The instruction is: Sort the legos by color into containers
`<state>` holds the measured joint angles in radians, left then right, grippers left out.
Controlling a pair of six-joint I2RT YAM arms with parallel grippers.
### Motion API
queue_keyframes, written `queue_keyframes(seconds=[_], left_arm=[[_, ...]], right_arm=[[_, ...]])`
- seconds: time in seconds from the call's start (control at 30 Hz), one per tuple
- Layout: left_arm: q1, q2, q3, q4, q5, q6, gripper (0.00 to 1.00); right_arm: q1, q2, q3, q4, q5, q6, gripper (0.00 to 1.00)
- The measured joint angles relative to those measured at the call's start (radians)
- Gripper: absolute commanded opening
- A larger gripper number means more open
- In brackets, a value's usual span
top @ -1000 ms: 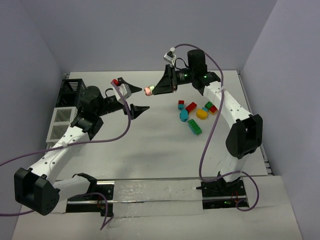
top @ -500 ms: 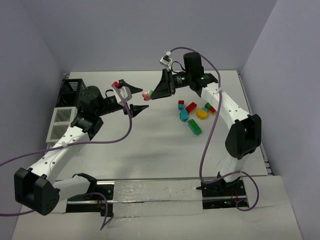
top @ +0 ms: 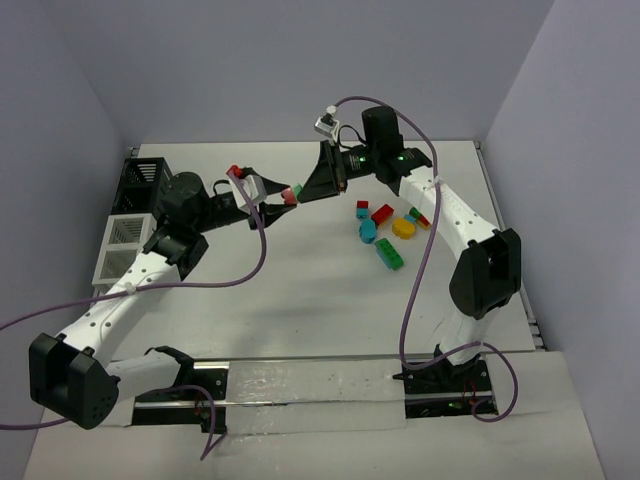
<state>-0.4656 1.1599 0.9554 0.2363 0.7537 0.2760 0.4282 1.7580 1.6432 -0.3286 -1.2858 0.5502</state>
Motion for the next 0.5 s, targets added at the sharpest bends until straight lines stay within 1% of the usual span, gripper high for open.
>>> queue_keyframes(seconds=[0.03, 0.07, 0.1, 0.2, 0.23, 0.27, 0.4, 0.5], left_arm=[[0.0, 0.0, 0.0, 0.0, -0.001, 0.002, 0.36], [-0.001, 0.0, 0.0, -0.001, -0.004, 0.005, 0.35], [-0.002, 0.0, 0.0, -0.002, -0.008, 0.008, 0.29], [-0.004, -0.001, 0.0, -0.009, -0.019, 0.019, 0.06], [-0.004, -0.003, 0.0, -0.013, -0.026, 0.021, 0.02], [-0.005, -0.005, 0.0, -0.019, -0.035, 0.022, 0.0], [0.0, -0.036, -0.033, -0.02, -0.064, 0.007, 0.0], [0.063, -0.096, -0.088, -0.08, -0.092, -0.001, 0.0]], right_arm=[[0.0, 0.0, 0.0, 0.0, 0.001, 0.004, 0.0], [0.0, 0.0, 0.0, 0.0, 0.002, 0.008, 0.0], [-0.001, 0.0, 0.0, 0.0, 0.002, 0.01, 0.0], [-0.001, 0.0, 0.0, 0.0, 0.007, 0.01, 0.0], [-0.003, 0.0, 0.0, 0.0, 0.01, 0.01, 0.0], [-0.006, 0.0, 0.0, 0.0, 0.012, 0.01, 0.0], [-0.013, 0.0, 0.0, -0.002, 0.013, 0.007, 0.0], [-0.07, 0.001, 0.008, -0.006, 0.013, -0.006, 0.0]])
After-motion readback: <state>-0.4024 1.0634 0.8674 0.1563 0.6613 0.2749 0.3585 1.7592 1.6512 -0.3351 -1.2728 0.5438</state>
